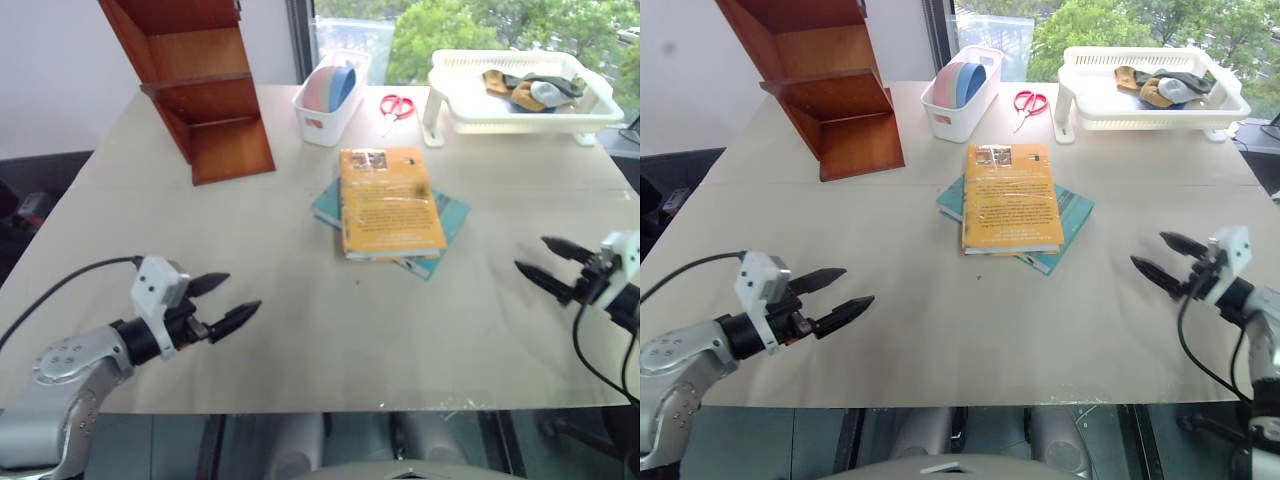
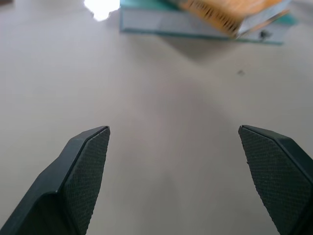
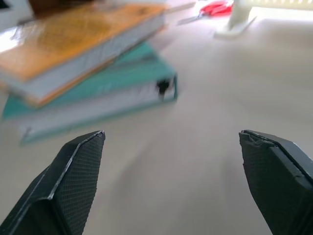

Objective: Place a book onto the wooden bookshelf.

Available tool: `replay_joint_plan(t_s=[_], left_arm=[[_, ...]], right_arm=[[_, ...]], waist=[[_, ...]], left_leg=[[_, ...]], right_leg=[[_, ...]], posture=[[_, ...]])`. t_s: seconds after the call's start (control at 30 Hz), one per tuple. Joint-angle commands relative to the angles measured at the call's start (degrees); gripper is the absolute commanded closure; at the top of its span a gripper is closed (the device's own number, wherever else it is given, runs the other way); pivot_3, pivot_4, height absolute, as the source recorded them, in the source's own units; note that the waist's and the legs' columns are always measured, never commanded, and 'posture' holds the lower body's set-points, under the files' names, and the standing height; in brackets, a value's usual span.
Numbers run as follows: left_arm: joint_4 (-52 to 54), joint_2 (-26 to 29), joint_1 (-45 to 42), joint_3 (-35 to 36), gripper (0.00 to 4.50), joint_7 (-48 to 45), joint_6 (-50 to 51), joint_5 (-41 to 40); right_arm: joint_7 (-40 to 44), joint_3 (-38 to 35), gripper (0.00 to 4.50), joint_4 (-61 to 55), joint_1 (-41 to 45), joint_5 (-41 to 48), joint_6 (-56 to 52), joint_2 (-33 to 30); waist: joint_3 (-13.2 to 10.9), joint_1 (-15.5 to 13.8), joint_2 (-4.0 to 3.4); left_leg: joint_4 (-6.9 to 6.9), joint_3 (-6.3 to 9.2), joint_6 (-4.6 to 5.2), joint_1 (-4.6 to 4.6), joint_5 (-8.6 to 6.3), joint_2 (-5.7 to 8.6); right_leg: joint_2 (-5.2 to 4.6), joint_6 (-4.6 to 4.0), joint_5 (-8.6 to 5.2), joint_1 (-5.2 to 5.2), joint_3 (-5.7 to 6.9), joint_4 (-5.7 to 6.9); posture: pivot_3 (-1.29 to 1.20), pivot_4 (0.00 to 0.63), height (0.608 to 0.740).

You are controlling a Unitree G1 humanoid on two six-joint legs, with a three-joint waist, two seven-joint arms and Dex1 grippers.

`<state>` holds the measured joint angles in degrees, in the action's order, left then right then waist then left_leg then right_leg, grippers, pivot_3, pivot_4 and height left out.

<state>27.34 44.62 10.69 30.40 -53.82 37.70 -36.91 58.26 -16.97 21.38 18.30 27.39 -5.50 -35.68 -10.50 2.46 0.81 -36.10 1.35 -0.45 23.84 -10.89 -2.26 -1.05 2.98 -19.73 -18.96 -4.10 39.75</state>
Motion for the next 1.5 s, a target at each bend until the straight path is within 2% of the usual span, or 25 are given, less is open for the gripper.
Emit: replay_joint_plan(t_s=[0.03,0.13,0.27,0.37,0.47,0.67,0.77,0.9,1.27,1.5], left_arm=[[2.0,4.8,-1.9,7.1,0.08,-4.2,3.0,-8.6],[1.2,8.3,-3.5,10.0,0.08,-5.3,5.3,-12.6],[1.2,10.8,-5.1,12.0,0.08,-5.4,6.1,-14.8],[1.9,12.4,-4.0,13.6,0.08,-6.1,6.4,-14.5],[2.5,14.4,-1.2,15.1,0.08,-7.4,6.5,-12.5],[2.8,15.0,3.3,20.9,0.08,-9.4,8.1,-12.7],[3.6,14.5,4.6,22.1,0.08,-9.3,8.1,-12.7],[4.2,14.8,5.0,23.7,0.08,-9.0,9.0,-13.9],[3.4,15.7,6.1,25.8,0.08,-10.5,10.3,-13.0],[3.7,14.9,7.4,25.9,0.08,-10.8,11.0,-13.3]], right_arm=[[-6.0,1.9,0.0,-0.6,7.0,-1.8,-1.5,2.3],[-14.2,4.0,0.0,4.9,15.9,-5.1,-3.7,6.3],[-16.9,6.4,0.0,16.1,26.2,-8.0,-5.7,9.4],[-14.2,8.8,0.0,25.0,30.1,-11.0,-3.9,9.9],[-11.8,11.1,0.0,33.0,33.2,-13.9,-1.4,10.8],[-4.9,12.6,0.0,42.1,36.3,-16.1,-1.0,12.0],[3.6,13.0,0.0,42.9,36.3,-15.5,-1.8,12.3],[10.3,13.7,0.0,43.6,36.3,-16.0,-2.4,13.1],[20.8,16.8,0.0,40.3,32.0,-18.3,0.6,14.0],[25.7,17.2,0.0,27.8,25.4,-15.6,-6.3,11.8]], waist=[[0.0,0.2,-0.05],[-0.1,0.1,-0.06],[-0.1,0.0,-0.07],[-0.1,-0.2,-0.04],[-0.1,0.0,-0.05],[-0.2,1.1,-0.07],[-0.2,1.4,-0.06],[-0.2,1.6,-0.06],[-0.2,1.5,-0.07],[-0.2,1.3,-0.04]], left_leg=[[0.01,-0.02,0.0,0.01,0.0,-0.01],[0.17,-0.14,0.0,0.06,0.0,0.07],[0.3,-0.12,-0.02,0.56,0.02,0.08],[0.29,-0.04,-0.05,0.97,0.05,0.09],[0.4,-0.09,-0.05,0.97,0.04,0.12],[0.47,-0.16,-0.11,0.8,0.08,0.05],[0.46,-0.13,-0.11,0.73,0.08,0.06],[0.45,-0.12,-0.11,0.69,0.08,0.06],[0.48,-0.07,-0.12,0.63,0.08,0.05],[0.48,-0.05,-0.13,0.6,0.08,0.06]], right_leg=[[0.02,0.0,0.0,-0.03,-0.02,0.0],[-0.02,0.01,0.01,-0.19,-0.09,-0.02],[0.02,0.0,0.01,-0.73,-0.08,0.02],[0.02,0.0,0.01,-1.06,0.01,-0.02],[0.0,0.0,0.01,-1.06,-0.01,-0.13],[0.05,-0.01,0.01,-1.07,-0.08,0.02],[0.05,-0.01,0.01,-0.98,-0.05,0.03],[0.04,-0.01,0.01,-0.93,-0.05,0.02],[0.04,-0.01,0.01,-0.85,-0.01,0.0],[0.02,-0.01,0.01,-0.81,0.02,0.0]], posture=[[0.0,0.15,0.74],[0.0,0.15,0.74],[0.0,0.15,0.74],[0.0,0.15,0.74],[0.0,0.15,0.74],[0.0,0.15,0.74],[0.0,0.15,0.74],[0.0,0.15,0.74],[0.0,0.15,0.74],[0.0,0.15,0.74]])
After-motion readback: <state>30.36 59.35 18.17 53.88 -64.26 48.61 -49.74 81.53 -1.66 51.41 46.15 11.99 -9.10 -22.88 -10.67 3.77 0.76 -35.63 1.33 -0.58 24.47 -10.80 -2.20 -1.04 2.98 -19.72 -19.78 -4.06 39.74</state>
